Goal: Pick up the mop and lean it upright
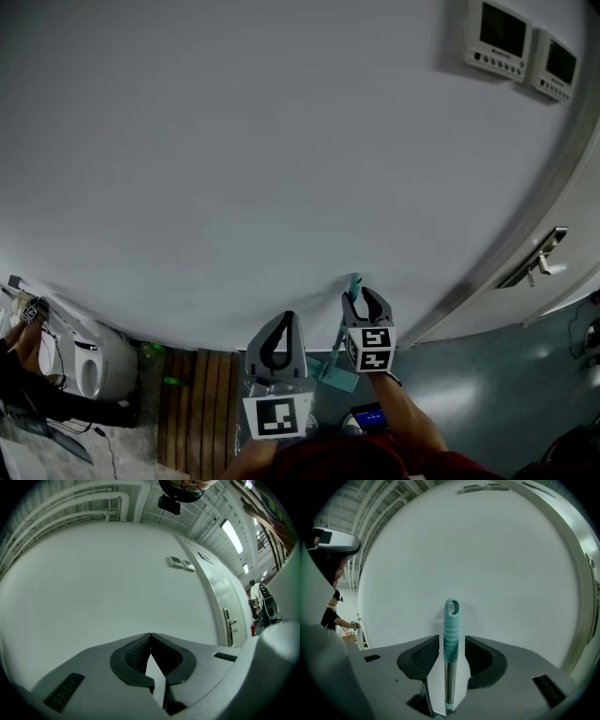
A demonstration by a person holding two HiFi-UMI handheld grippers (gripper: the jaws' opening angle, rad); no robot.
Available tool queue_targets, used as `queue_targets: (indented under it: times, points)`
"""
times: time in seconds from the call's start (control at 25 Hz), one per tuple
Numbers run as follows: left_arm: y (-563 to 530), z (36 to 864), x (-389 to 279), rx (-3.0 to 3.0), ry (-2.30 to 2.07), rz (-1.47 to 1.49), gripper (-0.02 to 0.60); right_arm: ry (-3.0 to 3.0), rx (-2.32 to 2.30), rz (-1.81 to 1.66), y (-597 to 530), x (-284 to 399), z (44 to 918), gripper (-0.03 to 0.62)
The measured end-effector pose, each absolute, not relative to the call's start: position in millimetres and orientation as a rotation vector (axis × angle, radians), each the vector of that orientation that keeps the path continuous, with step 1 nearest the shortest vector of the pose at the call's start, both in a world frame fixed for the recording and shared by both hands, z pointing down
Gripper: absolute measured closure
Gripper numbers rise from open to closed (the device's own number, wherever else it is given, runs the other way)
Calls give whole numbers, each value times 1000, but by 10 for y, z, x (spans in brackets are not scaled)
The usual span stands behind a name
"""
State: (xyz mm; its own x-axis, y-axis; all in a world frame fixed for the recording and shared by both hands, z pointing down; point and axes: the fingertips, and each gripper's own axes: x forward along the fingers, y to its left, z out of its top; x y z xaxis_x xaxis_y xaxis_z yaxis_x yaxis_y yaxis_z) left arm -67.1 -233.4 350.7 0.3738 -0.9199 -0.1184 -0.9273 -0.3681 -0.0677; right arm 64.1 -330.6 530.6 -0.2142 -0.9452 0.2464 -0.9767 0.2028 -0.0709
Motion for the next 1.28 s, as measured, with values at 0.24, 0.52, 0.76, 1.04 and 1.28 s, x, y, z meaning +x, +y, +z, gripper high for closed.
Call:
queue_targets:
  times: [0.24,0.52,0.76,1.04,1.28]
  points:
    - [-2334,3521,-698,-2493,1689,90,566,-2320,1870,313,-3321,629,5300,420]
    - [-2323,3537,-743,-2494,1698,82,566,-2313,1879,293,-3317,607,5283,477]
    - [-2330,3541,-768,-2493,1696,76,566,-2308,1886,287,-3320,598,5280,482]
    - [-2323,3558,-787,-2499,1709,77,566,-2303,1891,283,-3294,596,5280,484]
    - [-2337,3545,-830,-2489,1714,80,566,-2307,1889,275,-3202,570,5255,484]
